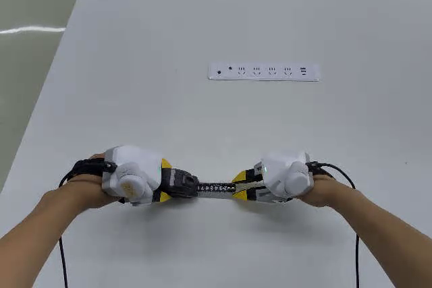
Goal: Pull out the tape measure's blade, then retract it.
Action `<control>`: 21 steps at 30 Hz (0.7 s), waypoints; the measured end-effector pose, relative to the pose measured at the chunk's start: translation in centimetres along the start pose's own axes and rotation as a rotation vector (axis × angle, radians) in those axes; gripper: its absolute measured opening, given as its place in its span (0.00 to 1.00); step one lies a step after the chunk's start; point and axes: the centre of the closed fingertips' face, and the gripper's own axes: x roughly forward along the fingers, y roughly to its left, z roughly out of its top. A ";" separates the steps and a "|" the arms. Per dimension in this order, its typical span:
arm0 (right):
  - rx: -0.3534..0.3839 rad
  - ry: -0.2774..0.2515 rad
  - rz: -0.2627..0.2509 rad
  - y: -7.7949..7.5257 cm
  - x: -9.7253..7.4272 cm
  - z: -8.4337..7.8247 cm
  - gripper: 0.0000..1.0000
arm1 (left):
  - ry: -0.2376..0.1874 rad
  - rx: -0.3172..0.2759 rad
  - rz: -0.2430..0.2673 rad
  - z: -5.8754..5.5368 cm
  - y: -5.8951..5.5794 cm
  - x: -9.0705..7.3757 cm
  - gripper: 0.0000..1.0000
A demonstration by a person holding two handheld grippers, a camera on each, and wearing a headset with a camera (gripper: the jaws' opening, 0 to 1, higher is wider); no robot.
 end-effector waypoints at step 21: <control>-0.002 0.007 -0.001 0.1 -0.7 -0.4 0.11 | 0.001 0.000 0.000 0.0 0.0 -0.1 0.29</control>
